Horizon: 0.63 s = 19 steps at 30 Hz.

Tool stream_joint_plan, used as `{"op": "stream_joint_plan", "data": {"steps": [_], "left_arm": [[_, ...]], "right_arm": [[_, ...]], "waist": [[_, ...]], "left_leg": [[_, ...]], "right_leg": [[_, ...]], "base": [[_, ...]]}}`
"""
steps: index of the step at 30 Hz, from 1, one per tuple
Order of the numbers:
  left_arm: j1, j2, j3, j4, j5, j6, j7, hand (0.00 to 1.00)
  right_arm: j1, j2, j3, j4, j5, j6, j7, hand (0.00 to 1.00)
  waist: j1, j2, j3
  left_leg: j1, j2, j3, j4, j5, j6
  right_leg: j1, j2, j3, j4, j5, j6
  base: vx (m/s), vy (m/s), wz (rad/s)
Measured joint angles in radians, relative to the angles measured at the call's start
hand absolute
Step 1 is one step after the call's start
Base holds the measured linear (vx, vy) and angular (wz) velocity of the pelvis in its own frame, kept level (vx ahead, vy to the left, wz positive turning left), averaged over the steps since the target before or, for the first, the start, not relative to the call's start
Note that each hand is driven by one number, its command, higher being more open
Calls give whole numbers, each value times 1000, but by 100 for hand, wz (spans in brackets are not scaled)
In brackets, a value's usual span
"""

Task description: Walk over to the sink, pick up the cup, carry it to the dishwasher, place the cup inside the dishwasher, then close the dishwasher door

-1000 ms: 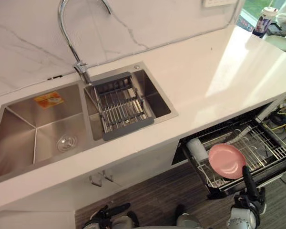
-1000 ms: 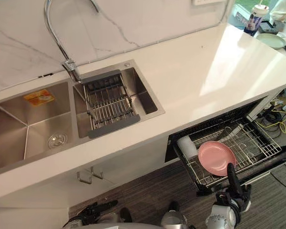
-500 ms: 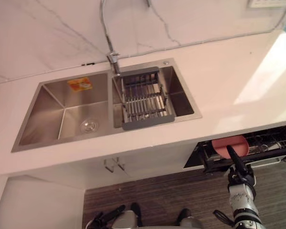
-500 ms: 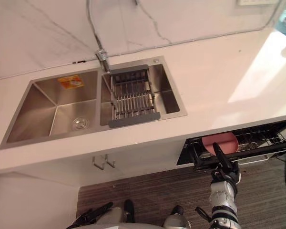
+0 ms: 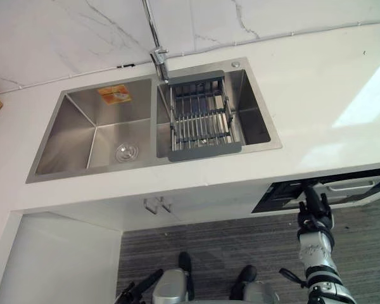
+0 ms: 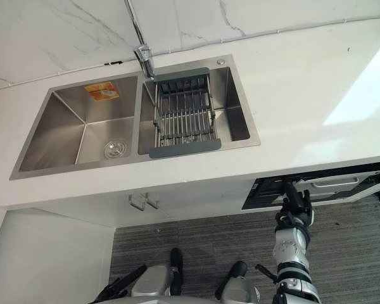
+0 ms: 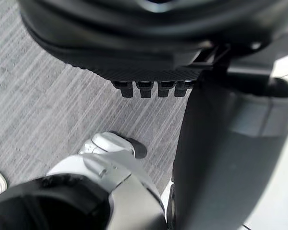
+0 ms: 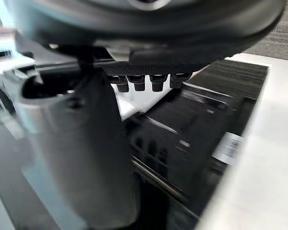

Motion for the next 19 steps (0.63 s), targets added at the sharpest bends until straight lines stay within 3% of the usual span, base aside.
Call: {"op": "stream_joint_plan", "data": {"steps": [6, 8, 10, 11, 13, 14, 15, 16, 17, 18, 19], "left_arm": [[28, -19, -3, 2, -26, -30, -52, 100], [44, -20, -1, 3, -26, -43, -106, 100], [43, 0, 5, 5, -39, -4, -162, 100], [39, 31, 4, 19, -69, 40, -221, 100], [39, 55, -7, 39, -112, 73, -262, 100], [34, 71, -10, 50, -127, 87, -270, 100], [27, 103, -44, 55, -143, 112, -273, 100], [21, 117, -54, 55, -143, 124, -275, 100], [11, 139, -66, 63, -143, 144, -277, 100], [3, 148, -66, 72, -141, 151, -277, 100], [0, 156, -66, 78, -140, 154, -277, 100]], "right_arm": [[147, 118, 44, 45, -89, 3, 39, 100], [180, 134, 40, 112, -191, 5, 27, 100], [211, 141, 25, 169, -275, 5, 10, 100], [241, 151, -2, 206, -327, 6, -7, 100], [280, 153, -24, 222, -348, 6, -17, 100], [299, 149, -39, 233, -359, 6, -16, 100], [303, 144, -49, 267, -386, 11, -22, 100], [301, 143, -51, 283, -411, 25, -28, 100], [294, 146, -62, 324, -476, 68, -31, 100], [281, 164, -86, 334, -487, 89, -24, 100], [271, 172, -96, 334, -512, 95, -23, 100]], "waist": [[9, -19, -12], [12, -40, -28], [10, -71, -44], [7, -109, -64], [-1, -151, -81], [-9, -173, -79], [-27, -183, -77], [-34, -180, -74], [-43, -177, -74], [-55, -173, -76], [-63, -173, -76]], "left_leg": [[12, -14, 20, -24, -19, 10], [14, -24, 41, -26, -34, 16], [14, -42, 47, -26, -50, 24], [17, -72, 46, -27, -66, 39], [33, -108, 43, -25, -86, 47], [52, -129, 28, -19, -104, 59], [70, -143, -12, -12, -117, 73], [85, -146, -28, -12, -117, 80], [97, -130, -61, -3, -127, 81], [97, -107, -91, 6, -129, 73], [99, -100, -107, 7, -129, 69]], "right_leg": [[-7, -19, 11, 11, -20, 9], [-27, -36, 32, 33, -31, 19], [-55, -75, 43, 100, -69, 38], [-80, -127, 47, 183, -115, 70], [-91, -188, 53, 281, -160, 117], [-146, -239, 182, 449, -150, 121], [-212, -267, 296, 615, -93, 146], [-253, -278, 335, 696, -63, 133], [-289, -248, 382, 717, -131, 144], [-306, -197, 399, 655, -171, 130], [-306, -169, 408, 611, -173, 128]], "base": [[28, 22, -5], [105, 74, -23], [137, 78, -2], [140, 73, 17], [218, 87, 28], [284, 102, 56], [234, 79, 64], [238, 55, 79], [229, 16, 76], [226, 5, 76], [134, -1, 46]]}}
